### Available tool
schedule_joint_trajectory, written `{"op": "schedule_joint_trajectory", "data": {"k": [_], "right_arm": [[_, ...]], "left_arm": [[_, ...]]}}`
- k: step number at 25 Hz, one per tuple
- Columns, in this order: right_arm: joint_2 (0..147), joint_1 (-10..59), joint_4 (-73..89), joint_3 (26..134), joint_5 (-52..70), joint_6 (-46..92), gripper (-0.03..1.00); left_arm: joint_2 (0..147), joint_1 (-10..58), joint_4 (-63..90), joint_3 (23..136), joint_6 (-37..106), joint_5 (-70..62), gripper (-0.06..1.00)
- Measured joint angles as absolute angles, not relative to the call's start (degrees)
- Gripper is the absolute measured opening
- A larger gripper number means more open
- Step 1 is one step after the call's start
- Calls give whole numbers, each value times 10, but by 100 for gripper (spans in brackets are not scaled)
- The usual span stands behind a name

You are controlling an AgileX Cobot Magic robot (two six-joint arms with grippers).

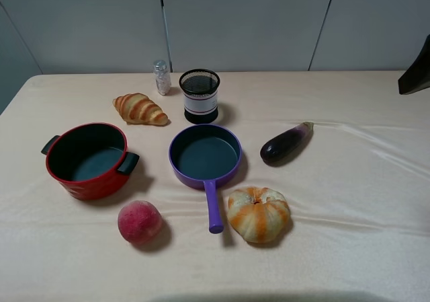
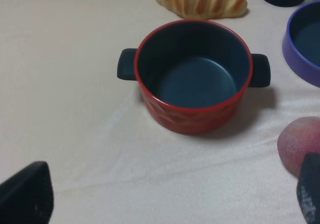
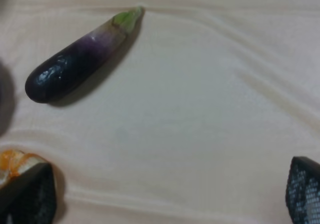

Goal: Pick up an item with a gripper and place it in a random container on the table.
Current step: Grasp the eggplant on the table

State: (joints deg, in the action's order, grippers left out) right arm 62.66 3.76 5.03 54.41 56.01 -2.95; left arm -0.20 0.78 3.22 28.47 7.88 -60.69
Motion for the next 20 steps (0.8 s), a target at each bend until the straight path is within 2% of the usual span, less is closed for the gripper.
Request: {"op": "schedule_joint_trajectory", "data": {"k": [4, 9, 13, 20], "right_arm": [[672, 44, 61, 565, 560, -30, 69], [735, 114, 45, 605, 559, -43, 69], [790, 159, 18, 647, 559, -107, 69], [885, 188, 5, 723, 584, -159, 69]], "left_arm": [[-2, 8, 32, 285, 79, -607, 99], [-2, 8, 32, 285, 79, -607, 99], [-2, 8, 32, 285, 79, -607, 99], [-2, 8, 32, 285, 79, -607, 99]]}}
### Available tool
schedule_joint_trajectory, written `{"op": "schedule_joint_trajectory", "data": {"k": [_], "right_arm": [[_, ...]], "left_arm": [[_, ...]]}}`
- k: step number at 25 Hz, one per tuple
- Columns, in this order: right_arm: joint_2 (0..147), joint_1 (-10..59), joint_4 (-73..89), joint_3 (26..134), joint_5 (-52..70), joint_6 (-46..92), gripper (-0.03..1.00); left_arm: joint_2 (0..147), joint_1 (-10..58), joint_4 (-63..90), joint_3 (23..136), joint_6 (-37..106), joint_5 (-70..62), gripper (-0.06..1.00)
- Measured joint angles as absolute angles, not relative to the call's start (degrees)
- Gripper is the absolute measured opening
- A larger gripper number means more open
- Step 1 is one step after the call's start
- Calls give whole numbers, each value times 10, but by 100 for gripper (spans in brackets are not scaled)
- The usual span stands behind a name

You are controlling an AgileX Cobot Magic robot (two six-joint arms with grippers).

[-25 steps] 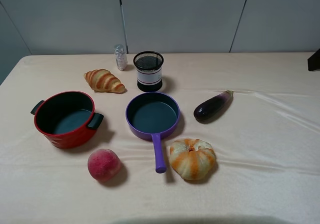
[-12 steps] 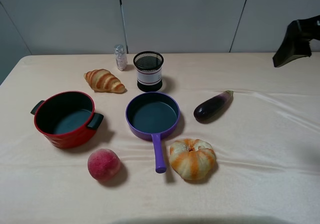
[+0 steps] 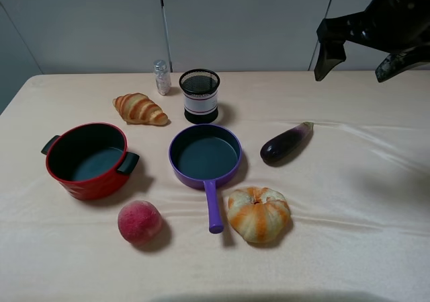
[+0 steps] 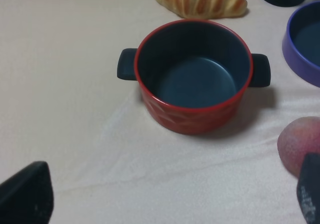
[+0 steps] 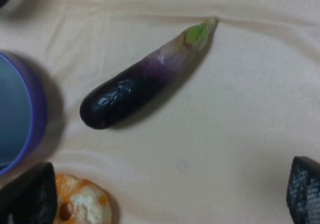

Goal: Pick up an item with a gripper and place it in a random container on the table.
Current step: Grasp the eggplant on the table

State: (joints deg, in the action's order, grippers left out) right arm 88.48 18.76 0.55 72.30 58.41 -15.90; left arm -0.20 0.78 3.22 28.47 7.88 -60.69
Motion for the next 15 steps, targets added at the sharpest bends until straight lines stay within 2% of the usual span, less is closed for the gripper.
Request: {"op": "schedule_joint_trajectory", "data": {"k": [15], "right_arm": [[1066, 188, -5, 799, 574, -247, 69]], "left_arm": [[-2, 8, 32, 285, 79, -607, 99]]}}
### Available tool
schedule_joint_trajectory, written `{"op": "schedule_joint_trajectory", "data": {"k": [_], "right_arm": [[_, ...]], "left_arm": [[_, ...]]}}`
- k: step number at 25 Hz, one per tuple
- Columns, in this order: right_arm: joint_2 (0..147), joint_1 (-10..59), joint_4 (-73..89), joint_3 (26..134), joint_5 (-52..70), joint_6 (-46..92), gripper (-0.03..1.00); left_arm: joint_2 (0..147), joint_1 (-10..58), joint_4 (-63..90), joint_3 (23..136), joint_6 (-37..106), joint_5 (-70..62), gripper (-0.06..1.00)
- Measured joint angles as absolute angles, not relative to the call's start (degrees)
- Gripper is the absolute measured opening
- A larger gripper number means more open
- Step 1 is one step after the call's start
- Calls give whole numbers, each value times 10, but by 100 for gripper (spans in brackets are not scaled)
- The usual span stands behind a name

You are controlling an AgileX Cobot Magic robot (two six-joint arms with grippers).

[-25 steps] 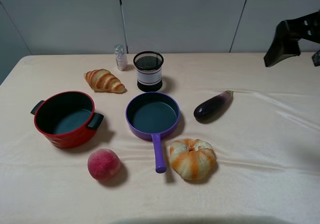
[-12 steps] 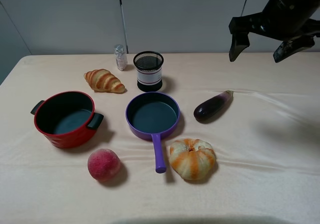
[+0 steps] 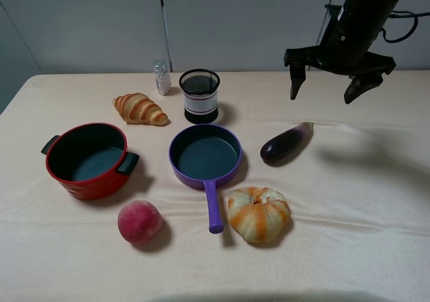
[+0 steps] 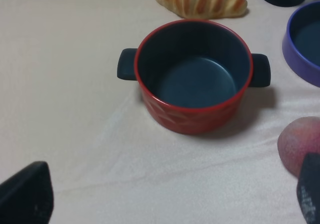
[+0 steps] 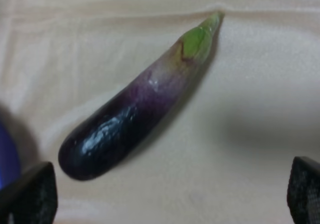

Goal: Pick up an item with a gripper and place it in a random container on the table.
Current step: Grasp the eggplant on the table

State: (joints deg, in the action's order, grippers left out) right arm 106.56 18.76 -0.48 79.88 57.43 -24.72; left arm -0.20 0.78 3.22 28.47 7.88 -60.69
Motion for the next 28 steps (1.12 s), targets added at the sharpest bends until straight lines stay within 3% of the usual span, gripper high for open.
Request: {"op": "schedule_joint_trajectory", "data": {"k": [28], "right_arm": [[1232, 177, 63, 801, 495, -335, 69]], "left_arm": [[-2, 8, 32, 285, 79, -607, 99]]}}
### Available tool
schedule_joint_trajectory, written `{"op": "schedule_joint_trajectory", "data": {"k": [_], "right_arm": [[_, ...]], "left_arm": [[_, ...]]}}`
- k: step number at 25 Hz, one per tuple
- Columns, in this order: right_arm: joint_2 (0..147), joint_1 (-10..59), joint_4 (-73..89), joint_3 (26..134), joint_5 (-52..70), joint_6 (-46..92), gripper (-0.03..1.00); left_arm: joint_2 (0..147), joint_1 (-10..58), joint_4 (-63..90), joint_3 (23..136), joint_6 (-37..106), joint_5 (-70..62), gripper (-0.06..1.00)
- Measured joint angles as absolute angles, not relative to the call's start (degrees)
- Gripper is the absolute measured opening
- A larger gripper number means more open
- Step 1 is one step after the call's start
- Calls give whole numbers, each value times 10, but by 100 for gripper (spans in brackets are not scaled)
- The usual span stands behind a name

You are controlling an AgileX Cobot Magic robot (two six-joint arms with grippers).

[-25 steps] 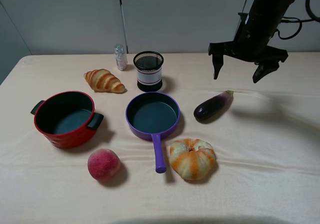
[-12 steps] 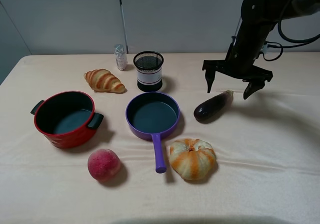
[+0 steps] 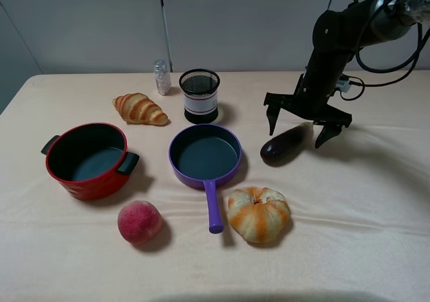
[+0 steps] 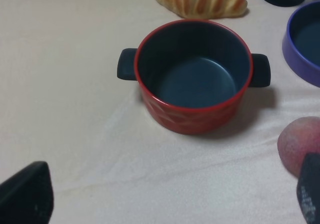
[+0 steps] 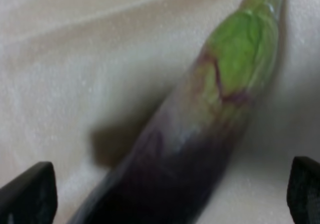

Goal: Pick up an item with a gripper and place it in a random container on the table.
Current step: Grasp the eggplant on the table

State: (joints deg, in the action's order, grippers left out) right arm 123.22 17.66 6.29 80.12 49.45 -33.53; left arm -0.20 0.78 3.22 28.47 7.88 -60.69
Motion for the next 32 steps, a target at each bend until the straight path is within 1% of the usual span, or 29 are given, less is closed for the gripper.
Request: {"op": "schedule_joint_trajectory", "data": {"k": [4, 15, 18, 23, 32], "right_arm": [[1245, 178, 64, 801, 495, -357, 69], [1254, 178, 63, 801, 496, -361, 69], [1254, 178, 63, 801, 501, -362, 58], [1255, 178, 65, 801, 508, -362, 32], [1255, 178, 67, 801, 512, -362, 32]], "left_arm": [[-2, 8, 32, 285, 79, -607, 99], [-2, 8, 32, 285, 79, -607, 99], [-2, 8, 32, 285, 79, -607, 99], [-2, 8, 32, 285, 79, -607, 99], [-2, 8, 32, 285, 79, -607, 99]]}}
